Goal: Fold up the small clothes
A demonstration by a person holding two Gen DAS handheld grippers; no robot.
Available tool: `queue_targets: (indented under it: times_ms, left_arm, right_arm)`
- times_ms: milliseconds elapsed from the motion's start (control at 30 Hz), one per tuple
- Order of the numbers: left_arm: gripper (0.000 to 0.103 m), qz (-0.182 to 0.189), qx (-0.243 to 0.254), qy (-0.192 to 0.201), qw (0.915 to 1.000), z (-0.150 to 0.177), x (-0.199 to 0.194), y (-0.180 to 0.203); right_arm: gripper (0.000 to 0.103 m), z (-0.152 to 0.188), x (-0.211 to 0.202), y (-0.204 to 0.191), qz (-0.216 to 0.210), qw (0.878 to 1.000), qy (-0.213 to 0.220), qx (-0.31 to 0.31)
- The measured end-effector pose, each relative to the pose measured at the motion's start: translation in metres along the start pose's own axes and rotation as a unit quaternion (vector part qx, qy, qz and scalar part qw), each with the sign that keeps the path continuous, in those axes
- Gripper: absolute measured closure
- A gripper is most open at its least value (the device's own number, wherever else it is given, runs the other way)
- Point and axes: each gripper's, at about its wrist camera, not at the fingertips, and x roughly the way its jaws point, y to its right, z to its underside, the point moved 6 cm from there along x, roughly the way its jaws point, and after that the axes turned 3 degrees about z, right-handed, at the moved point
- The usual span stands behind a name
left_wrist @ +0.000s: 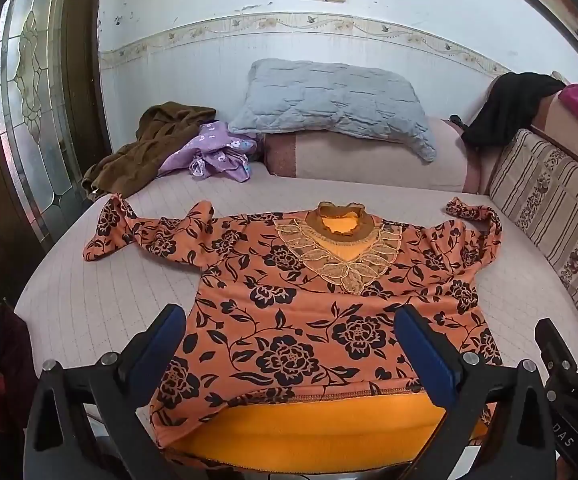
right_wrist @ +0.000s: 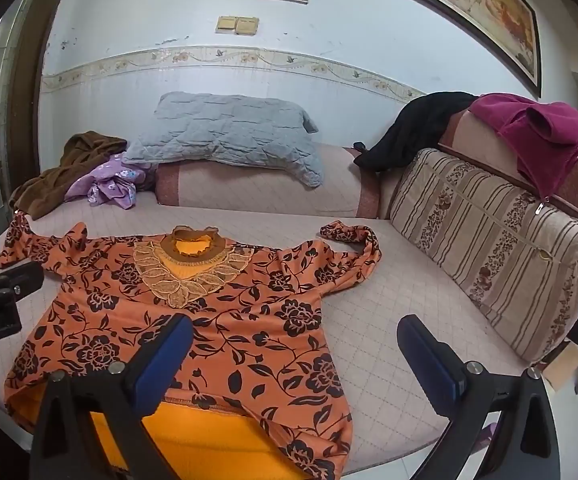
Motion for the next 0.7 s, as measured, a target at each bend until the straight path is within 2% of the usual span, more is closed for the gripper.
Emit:
queue_targets:
  times_ms: [700]
  left_arm:
    - [0.0, 0.001, 0.003, -0.002, 1.0, -0.0002, 0.0033, 0.0027]
  right_arm:
    - [0.0, 0.0064, 0.006, 0.0031, 0.002, 1.0, -0.004, 0.008]
